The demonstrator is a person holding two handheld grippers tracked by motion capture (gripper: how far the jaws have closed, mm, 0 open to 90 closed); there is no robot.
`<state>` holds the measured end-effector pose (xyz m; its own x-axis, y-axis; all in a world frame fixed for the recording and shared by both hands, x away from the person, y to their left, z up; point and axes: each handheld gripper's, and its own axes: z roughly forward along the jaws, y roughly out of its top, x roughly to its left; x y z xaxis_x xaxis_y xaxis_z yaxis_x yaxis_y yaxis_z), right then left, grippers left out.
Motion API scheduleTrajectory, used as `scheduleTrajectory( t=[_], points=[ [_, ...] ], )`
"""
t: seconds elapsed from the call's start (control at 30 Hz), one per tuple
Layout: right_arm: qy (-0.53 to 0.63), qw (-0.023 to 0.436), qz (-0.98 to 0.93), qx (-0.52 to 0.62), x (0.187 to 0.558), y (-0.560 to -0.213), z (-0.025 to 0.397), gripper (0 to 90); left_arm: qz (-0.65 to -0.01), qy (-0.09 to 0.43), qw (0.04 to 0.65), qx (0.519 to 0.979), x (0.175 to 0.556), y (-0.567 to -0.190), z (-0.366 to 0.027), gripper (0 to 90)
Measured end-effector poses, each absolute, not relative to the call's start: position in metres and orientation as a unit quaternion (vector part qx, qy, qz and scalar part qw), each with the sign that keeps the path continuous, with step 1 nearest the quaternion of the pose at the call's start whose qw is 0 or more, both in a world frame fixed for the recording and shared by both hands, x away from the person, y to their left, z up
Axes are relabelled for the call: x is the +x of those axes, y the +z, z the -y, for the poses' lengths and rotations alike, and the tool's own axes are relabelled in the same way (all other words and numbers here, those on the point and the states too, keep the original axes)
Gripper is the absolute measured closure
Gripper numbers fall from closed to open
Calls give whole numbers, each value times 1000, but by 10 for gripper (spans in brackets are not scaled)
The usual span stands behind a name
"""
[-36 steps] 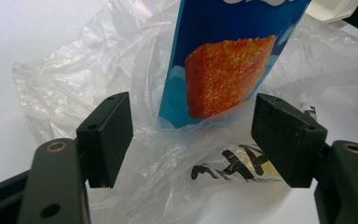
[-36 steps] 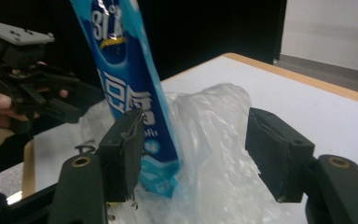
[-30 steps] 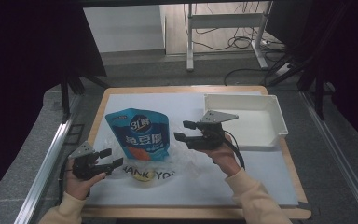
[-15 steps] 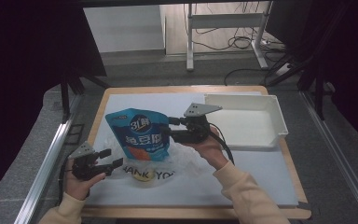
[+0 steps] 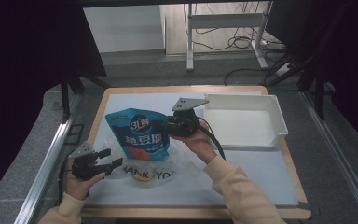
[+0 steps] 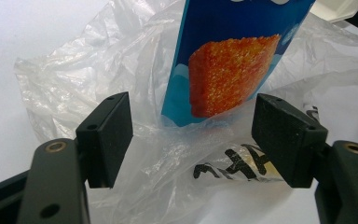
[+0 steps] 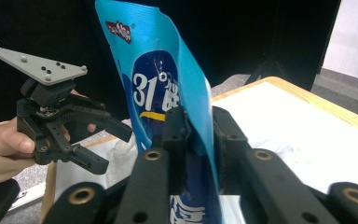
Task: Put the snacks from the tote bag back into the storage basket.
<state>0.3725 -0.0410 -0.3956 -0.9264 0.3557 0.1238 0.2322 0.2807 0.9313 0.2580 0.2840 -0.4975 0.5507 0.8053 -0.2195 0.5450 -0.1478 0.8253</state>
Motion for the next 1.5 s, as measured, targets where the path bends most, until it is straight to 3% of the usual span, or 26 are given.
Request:
scheduleTrajectory(
  t=[0.27,1.5],
  points=[
    [572,52,-801,171,374,-397,41,854,-456,135,473,741,258,-498,-286,294],
    [597,37,-781,181,369,-395,30,888,-457,134,474,741,258,-498,-287,293]
  ],
)
